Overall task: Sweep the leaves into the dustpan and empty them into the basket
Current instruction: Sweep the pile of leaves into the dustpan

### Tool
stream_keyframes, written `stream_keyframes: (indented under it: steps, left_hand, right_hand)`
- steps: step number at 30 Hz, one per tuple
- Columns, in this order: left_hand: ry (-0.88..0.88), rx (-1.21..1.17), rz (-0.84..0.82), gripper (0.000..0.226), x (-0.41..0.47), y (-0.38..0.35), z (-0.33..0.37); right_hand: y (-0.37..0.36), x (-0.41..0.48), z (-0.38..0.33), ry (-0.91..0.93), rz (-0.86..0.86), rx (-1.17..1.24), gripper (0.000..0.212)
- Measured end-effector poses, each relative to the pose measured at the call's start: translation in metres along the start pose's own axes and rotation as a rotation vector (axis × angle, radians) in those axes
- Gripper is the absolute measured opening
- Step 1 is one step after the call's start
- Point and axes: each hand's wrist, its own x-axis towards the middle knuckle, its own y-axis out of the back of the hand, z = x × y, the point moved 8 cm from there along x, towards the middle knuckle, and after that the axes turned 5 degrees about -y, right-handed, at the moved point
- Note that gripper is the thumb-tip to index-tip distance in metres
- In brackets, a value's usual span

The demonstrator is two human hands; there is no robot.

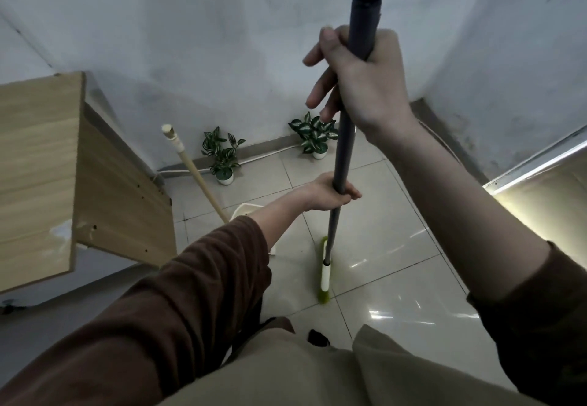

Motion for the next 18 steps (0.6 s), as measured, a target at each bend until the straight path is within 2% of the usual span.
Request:
stream_keyframes:
  steps: [4,12,18]
  left_hand:
    - [0.01,-0.011,0.03,0.029,-0.022,0.048,-0.026]
    - [0.024,-0.038,0.216,0.026,-0.062,0.135,-0.069]
    - [-0.005,-0.044,0.337,0.02,-0.061,0.161,-0.072]
  right_hand:
    - [-0.045,0.014,-0.01,0.043,-0.061,0.036,0.032]
    - [-0.14,0.031,-0.041,0.119,-0.341,0.054,0.028]
    - [-0.147,0.041,-0.058,0.186,-0.399,0.04,0.026]
